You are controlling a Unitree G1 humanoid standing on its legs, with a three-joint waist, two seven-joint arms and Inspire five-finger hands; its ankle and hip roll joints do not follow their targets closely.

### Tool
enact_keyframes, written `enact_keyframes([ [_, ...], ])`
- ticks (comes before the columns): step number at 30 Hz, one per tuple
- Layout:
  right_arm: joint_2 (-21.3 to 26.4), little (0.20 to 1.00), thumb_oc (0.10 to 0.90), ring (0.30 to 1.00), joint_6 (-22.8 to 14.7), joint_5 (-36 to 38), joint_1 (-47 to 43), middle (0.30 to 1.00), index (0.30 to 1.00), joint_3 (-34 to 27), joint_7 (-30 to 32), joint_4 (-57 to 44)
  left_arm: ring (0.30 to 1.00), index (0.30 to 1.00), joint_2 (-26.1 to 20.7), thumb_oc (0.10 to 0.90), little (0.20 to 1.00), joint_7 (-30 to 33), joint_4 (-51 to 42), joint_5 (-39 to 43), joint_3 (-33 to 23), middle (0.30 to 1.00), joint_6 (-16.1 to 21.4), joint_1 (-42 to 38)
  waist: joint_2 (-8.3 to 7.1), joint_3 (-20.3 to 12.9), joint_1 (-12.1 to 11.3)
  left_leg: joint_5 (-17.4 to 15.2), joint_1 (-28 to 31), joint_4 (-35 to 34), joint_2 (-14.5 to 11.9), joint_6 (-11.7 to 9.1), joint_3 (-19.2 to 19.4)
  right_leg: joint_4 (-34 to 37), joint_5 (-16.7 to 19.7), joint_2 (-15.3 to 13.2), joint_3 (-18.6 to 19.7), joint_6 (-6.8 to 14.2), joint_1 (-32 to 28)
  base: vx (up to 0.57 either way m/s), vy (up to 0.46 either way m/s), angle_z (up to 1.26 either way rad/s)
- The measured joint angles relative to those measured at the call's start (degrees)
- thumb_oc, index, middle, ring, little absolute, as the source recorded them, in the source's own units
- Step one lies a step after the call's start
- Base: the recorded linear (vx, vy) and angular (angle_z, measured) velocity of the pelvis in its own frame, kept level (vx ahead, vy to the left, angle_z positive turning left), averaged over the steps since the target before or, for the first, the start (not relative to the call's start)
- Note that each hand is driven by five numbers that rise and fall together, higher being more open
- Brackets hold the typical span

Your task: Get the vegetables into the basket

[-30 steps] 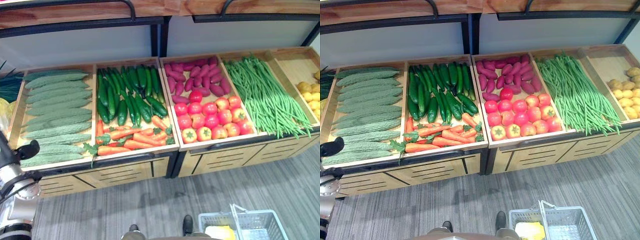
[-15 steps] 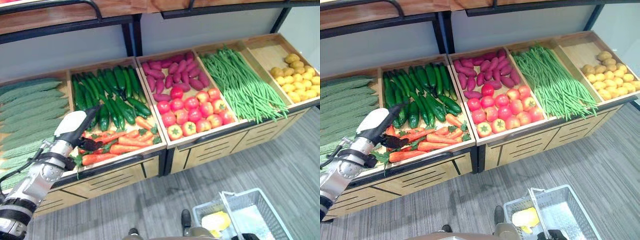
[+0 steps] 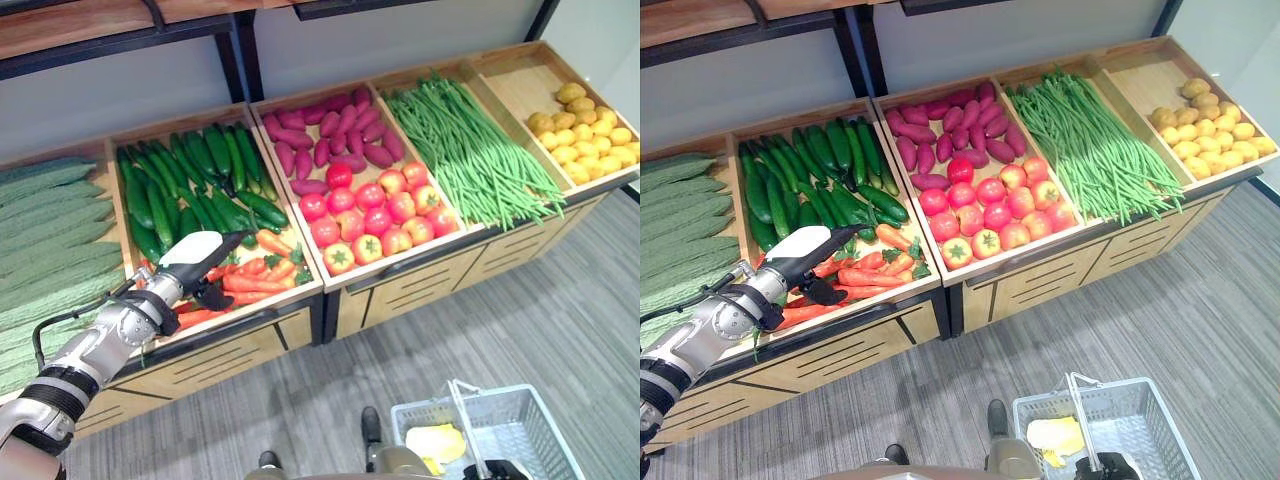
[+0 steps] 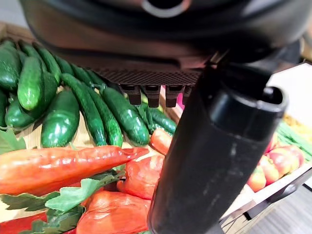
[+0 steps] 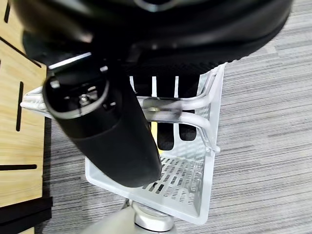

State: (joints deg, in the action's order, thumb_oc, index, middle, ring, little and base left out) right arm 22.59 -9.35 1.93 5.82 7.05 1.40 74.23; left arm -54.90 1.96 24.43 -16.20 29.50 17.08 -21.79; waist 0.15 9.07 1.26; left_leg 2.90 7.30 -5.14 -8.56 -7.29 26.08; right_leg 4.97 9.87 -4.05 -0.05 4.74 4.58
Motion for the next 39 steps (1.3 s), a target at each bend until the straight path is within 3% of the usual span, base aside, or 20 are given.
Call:
enact_keyframes([
  [2, 0.18, 0.3, 0.4, 0.3, 0.01, -0.14, -0.46, 0.3, 0.3, 0.06, 0.0, 0.08, 1.0, 1.0, -0.73, 0.9, 1.0, -0.5, 0.26, -1.12, 2.87, 1.0, 0.03, -2.32, 0.04, 0.07, -0.08, 0.02, -0.52, 0.04, 0.04, 0.02, 0.21, -0.02, 0.21, 0.02, 0.19, -0.04, 0.61, 0.0, -0.004, -0.05],
  [18, 1.02, 0.3, 0.4, 0.3, -0.09, -1.03, -3.14, 0.3, 0.3, 0.07, 0.38, -0.01, 1.0, 1.0, -0.69, 0.9, 1.0, -0.61, 4.89, -8.74, 7.45, 1.0, 0.26, -5.8, 0.75, 2.15, 0.91, -0.02, -0.87, 0.04, -0.16, -0.03, 1.23, -0.02, 0.53, 0.53, 1.15, -0.41, 1.54, 0.0, 0.003, -0.03],
  [19, 1.03, 0.3, 0.4, 0.3, -0.1, -1.06, -3.14, 0.3, 0.3, 0.07, 0.4, -0.08, 0.734, 0.734, -0.69, 0.71, 0.734, -0.6, 4.93, -9.17, 7.63, 0.734, 0.23, -5.8, 0.76, 2.16, 0.9, -0.02, -0.86, 0.04, -0.17, -0.03, 1.25, -0.02, 0.54, 0.54, 1.18, -0.43, 1.55, 0.0, 0.0, 0.0],
  [20, 1.03, 0.3, 0.4, 0.3, -0.09, -1.09, -3.16, 0.3, 0.3, 0.08, 0.41, -0.05, 0.569, 0.569, -0.69, 0.592, 0.569, -0.34, 5.38, -10.76, 8.42, 0.569, 0.26, -6.48, 0.77, 2.16, 0.76, -0.02, -0.87, 0.04, -0.18, -0.03, 1.24, -0.02, 0.57, 0.55, 1.16, -0.47, 1.55, 0.0, 0.0, 0.0],
  [21, 1.04, 0.3, 0.4, 0.3, -0.09, -1.09, -3.18, 0.3, 0.3, 0.08, 0.5, -0.05, 0.476, 0.476, -0.69, 0.525, 0.476, -0.29, 5.56, -11.31, 9.18, 0.476, 0.29, -7.24, 0.79, 2.17, 0.58, -0.02, -0.87, 0.04, -0.18, -0.03, 1.24, -0.02, 0.56, 0.54, 1.17, -0.46, 1.55, 0.0, 0.0, 0.0],
  [23, 1.04, 0.3, 0.4, 0.3, -0.09, -1.09, -3.21, 0.3, 0.3, 0.18, 0.74, 0.03, 0.407, 0.407, -0.54, 0.476, 0.407, 0.11, 6.22, -12.84, 9.28, 0.407, 0.28, -7.47, 0.82, 2.2, 0.6, -0.02, -0.86, 0.04, -0.17, -0.03, 1.25, -0.02, 0.5, 0.55, 1.21, -0.37, 1.56, 0.0, 0.0, 0.0],
  [24, 1.04, 0.3, 0.4, 0.3, -0.1, -1.1, -3.24, 0.3, 0.3, 0.25, 0.81, -0.04, 0.325, 0.325, -0.3, 0.418, 0.325, 0.19, 7.18, -13.16, 9.3, 0.325, 0.03, -7.47, 0.86, 2.25, 0.7, -0.02, -0.87, 0.04, -0.19, -0.03, 1.25, -0.02, 0.48, 0.57, 1.21, -0.35, 1.59, 0.0, 0.0, 0.0],
  [25, 1.07, 0.3, 0.4, 0.3, -0.06, -1.1, -3.23, 0.3, 0.3, 0.25, 0.89, 0.19, 0.3, 0.3, -0.3, 0.4, 0.3, 0.75, 7.0, -13.15, 9.29, 0.3, 0.03, -7.75, 0.88, 2.3, 0.44, -0.01, -0.86, 0.04, -0.19, -0.03, 1.24, -0.02, 0.51, 0.58, 1.2, -0.39, 1.57, 0.0, 0.0, 0.0],
  [39, 1.28, 0.3, 0.4, 0.3, -0.05, -1.57, -3.29, 0.3, 0.3, 0.75, 0.96, 0.54, 0.3, 0.3, 1.56, 0.4, 0.3, 2.23, 11.51, -16.33, 9.03, 0.3, -0.55, -7.84, 1.08, 2.44, 0.34, 0.0, -0.52, 0.04, -0.18, -0.03, 1.3, -0.03, 0.85, 0.62, 1.27, -0.8, 1.3, 0.0, 0.0, 0.0],
])
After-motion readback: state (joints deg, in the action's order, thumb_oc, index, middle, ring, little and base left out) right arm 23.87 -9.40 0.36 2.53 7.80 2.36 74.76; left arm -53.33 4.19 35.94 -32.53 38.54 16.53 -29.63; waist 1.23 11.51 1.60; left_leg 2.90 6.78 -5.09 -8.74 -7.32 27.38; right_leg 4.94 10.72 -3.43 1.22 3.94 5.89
